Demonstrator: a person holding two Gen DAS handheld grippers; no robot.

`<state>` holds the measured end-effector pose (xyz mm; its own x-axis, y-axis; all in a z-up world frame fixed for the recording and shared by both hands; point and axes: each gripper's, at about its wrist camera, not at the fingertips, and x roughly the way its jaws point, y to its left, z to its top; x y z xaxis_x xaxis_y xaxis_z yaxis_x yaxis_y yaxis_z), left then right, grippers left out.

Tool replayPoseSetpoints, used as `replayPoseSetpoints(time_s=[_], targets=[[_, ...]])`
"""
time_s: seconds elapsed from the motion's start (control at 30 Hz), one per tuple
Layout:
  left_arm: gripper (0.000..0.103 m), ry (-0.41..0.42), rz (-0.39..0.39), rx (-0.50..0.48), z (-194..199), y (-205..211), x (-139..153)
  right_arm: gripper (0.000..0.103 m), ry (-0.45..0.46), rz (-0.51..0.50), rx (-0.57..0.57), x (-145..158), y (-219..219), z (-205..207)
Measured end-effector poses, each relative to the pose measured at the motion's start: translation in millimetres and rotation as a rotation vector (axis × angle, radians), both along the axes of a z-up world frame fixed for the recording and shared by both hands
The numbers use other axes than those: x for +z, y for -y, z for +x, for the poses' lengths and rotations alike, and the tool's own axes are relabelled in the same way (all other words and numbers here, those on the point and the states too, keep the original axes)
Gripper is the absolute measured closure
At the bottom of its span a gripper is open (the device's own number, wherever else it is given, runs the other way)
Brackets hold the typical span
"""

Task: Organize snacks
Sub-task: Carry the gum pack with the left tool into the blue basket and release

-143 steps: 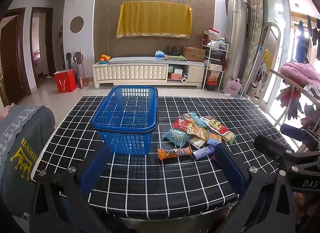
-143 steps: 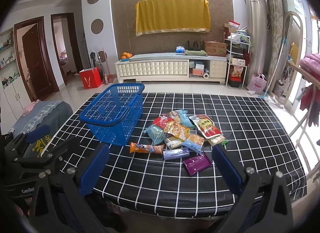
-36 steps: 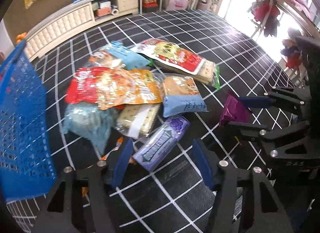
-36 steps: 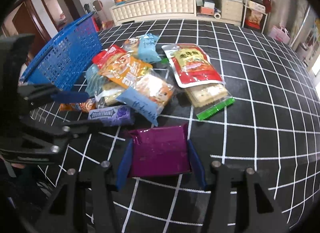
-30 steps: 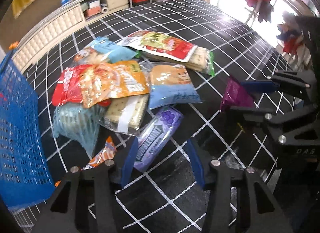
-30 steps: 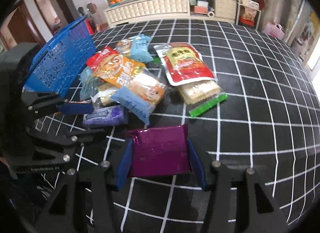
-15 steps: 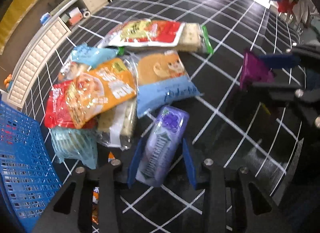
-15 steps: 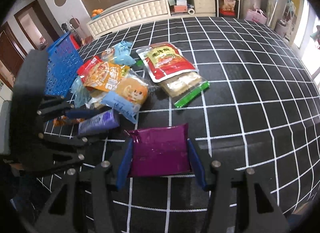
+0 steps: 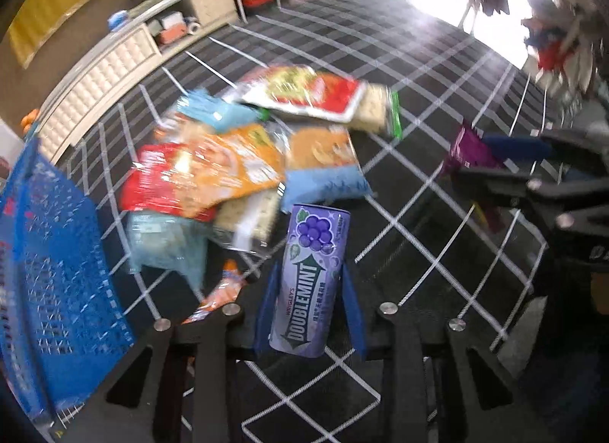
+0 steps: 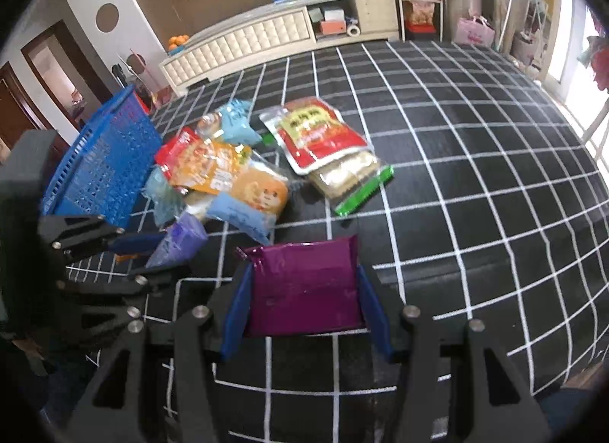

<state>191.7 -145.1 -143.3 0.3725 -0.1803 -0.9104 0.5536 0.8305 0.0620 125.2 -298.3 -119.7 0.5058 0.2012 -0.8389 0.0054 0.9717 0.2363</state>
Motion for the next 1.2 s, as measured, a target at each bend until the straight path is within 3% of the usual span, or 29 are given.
replayPoseSetpoints(time_s=[0.3,0.53,0.83,1.2], targets=[[0.072,0.136,-0.066,0.071,-14.9,-43.6,73.8,0.044,0.08,-0.014,0.055,50.2,-29.6,3.6],[0.072,0.212,-0.099,0.161,-15.5,-100.2,117.4,0.044,0.155,-0.035,0.163,94.5,-77.7,19.9],[0.072,0.245,-0.098,0.264,-12.8,-168.1,146.6,0.044,0.217,-0.048,0.293,128.2,-145.1,48.5],[0.072,0.251,-0.07,0.376,26.5,-244.0,158.8,0.044,0.179,-0.058,0.447,127.2,-212.5,114.0]])
